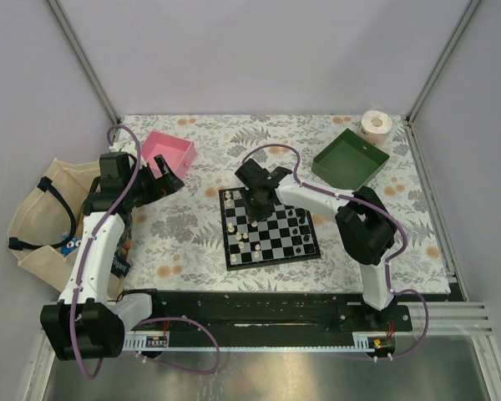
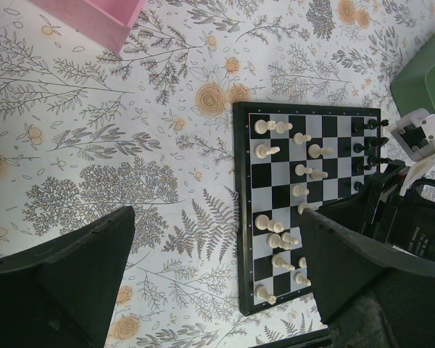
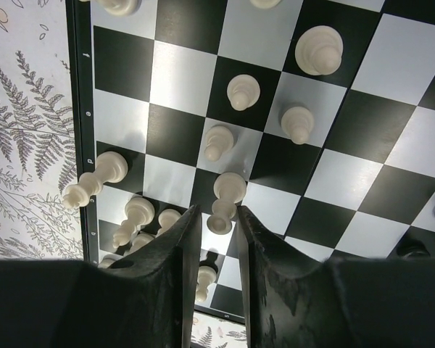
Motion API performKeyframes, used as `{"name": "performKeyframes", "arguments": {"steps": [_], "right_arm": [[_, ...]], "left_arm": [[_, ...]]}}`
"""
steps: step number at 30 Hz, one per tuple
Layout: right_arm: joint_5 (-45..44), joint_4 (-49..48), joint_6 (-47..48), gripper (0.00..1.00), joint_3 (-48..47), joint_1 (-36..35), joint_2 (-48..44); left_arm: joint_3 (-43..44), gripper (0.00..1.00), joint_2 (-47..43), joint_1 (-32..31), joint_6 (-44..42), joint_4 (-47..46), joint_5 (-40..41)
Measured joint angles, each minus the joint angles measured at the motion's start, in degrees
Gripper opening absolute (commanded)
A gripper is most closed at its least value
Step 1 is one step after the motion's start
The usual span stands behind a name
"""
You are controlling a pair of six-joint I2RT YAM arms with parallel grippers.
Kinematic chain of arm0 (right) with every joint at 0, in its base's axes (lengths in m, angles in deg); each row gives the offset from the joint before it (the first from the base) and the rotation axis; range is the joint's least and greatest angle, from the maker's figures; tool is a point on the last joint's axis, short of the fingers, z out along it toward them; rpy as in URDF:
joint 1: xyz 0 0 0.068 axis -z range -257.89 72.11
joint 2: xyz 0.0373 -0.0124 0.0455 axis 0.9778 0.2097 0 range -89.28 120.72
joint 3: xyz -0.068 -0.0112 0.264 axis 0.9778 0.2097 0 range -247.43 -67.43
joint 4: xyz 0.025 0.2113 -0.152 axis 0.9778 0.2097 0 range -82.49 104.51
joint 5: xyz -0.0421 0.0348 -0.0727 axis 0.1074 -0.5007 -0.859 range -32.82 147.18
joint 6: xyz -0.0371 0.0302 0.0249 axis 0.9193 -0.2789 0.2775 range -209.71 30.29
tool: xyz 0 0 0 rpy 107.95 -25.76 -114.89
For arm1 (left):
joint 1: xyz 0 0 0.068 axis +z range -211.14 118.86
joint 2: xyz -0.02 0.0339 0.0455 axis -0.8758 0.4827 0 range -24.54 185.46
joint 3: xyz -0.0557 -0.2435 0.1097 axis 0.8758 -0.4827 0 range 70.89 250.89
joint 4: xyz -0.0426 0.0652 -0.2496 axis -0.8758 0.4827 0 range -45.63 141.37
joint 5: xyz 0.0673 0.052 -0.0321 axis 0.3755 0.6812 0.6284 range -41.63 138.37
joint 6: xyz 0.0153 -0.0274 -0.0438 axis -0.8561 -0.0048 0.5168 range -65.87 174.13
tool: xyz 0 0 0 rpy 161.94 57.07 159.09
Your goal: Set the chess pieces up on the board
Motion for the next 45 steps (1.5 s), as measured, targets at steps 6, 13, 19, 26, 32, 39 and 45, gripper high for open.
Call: {"name": "performKeyframes", "arguments": {"steps": [6,13,19,26,32,39,45], "right_arm": [[-0.1,0.0,0.2,0.33,-0.1,0.0,0.2],[-1.1,0.0,0.6,0.15,-0.4,0.0,0.2],[-1.3,0.0,1.3,0.09,-1.0,0.0,0.2],[-1.3,0.3,1.3,0.09,-1.0,-0.4,-1.2],[-1.2,1.3,1.5,0.09,-3.1,-2.4,-3.1],[-1.3,1.8,2.2,0.09,-9.7,-3.2,-1.1],[-1.2,2.8,2.4,0.09,-14.0,-3.2,4.2]], "left_arm": [[0.0,0.99,0.0,0.0,0.0,0.0,0.0],[0.0,0.99,0.0,0.0,0.0,0.0,0.0],[0.0,0.99,0.0,0.0,0.0,0.0,0.0],[0.0,0.99,0.0,0.0,0.0,0.0,0.0],[0.0,0.99,0.0,0.0,0.0,0.0,0.0],[0.0,0.99,0.0,0.0,0.0,0.0,0.0],[0.0,0.99,0.0,0.0,0.0,0.0,0.0]]}}
